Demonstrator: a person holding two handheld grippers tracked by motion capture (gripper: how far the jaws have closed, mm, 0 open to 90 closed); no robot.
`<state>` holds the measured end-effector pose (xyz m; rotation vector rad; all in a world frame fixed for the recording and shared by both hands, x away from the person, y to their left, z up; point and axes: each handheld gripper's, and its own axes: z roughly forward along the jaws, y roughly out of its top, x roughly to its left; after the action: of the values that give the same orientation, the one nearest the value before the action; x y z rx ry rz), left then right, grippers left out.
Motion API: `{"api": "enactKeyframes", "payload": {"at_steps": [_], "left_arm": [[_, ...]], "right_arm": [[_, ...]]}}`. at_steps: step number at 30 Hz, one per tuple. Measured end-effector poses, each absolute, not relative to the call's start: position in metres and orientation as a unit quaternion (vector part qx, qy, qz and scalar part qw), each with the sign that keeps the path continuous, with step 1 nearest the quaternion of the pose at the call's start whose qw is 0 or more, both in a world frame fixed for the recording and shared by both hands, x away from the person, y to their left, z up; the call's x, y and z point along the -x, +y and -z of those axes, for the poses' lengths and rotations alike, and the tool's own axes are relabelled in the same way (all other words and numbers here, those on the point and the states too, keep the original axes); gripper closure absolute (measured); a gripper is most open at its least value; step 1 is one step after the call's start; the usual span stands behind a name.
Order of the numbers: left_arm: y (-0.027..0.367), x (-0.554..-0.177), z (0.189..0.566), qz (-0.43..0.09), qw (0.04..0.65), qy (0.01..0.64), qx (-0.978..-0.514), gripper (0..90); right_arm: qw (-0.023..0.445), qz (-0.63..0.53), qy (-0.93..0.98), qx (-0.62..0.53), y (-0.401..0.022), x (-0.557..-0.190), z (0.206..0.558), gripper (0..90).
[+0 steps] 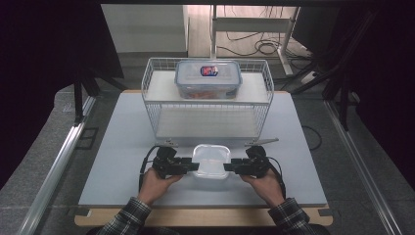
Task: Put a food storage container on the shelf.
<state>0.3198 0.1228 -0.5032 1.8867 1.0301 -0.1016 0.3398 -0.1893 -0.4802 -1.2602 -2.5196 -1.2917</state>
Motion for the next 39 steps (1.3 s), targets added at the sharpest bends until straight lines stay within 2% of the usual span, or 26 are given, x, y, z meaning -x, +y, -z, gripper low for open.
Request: {"api": "enactKeyframes", "payload": {"at_steps": [10, 18, 28, 39], "left_arm": [[0.122, -0.308, 0.502, 0.015, 0.496, 0.436, -0.751, 79.4], [0.12, -0.305, 0.496, -0.012, 0.496, 0.435, -0.751, 79.6], [0.13, -0.302, 0.466, -0.038, 0.524, 0.412, -0.744, 80.3], [0.135, -0.306, 0.428, -0.079, 0.536, 0.392, -0.744, 80.3]], "right_arm": [[-0.023, 0.448, -0.786, 0.425, -0.197, -0.327, 0.475, 77.9], [-0.052, 0.457, -0.786, 0.414, -0.195, -0.324, 0.474, 78.0], [-0.064, 0.493, -0.778, 0.385, -0.194, -0.326, 0.451, 77.8], [-0.098, 0.509, -0.779, 0.352, -0.187, -0.333, 0.415, 77.7]]}}
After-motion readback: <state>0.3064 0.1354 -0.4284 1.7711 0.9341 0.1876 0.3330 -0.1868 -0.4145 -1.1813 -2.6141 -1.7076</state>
